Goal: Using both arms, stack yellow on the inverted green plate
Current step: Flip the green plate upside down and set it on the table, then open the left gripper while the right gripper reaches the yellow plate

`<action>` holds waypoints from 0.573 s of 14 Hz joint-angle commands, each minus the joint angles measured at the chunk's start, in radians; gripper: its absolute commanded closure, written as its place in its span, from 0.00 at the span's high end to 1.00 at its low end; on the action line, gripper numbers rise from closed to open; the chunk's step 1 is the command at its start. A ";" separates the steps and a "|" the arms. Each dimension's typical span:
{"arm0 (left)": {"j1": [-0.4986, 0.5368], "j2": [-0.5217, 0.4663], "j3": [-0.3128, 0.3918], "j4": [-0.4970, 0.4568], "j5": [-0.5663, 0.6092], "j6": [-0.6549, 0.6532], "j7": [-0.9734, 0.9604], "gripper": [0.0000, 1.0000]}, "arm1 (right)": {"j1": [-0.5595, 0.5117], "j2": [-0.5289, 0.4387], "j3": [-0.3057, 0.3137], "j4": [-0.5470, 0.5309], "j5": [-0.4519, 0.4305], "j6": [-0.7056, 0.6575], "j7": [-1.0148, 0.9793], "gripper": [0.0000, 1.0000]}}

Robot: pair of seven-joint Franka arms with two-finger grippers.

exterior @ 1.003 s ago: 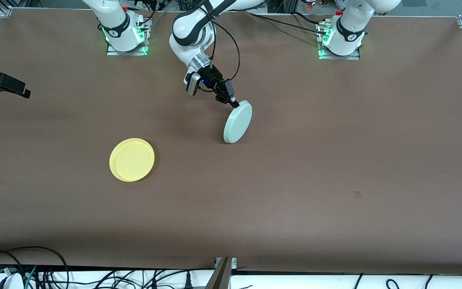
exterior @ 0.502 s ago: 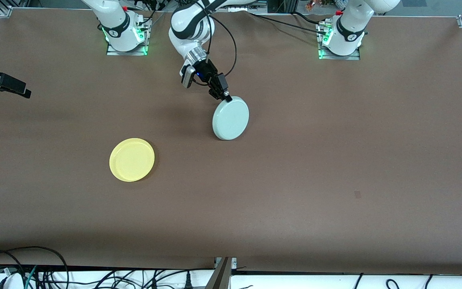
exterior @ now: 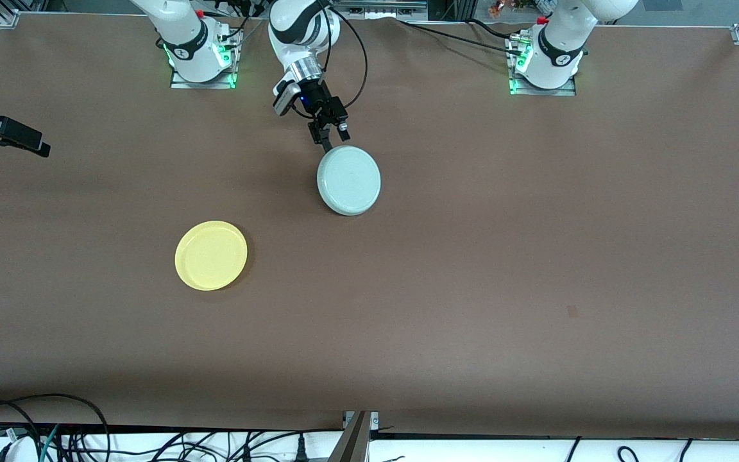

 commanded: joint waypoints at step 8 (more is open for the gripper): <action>0.196 -0.008 -0.009 0.031 -0.036 0.422 -0.270 1.00 | -0.004 -0.001 -0.003 0.006 0.005 -0.026 -0.003 1.00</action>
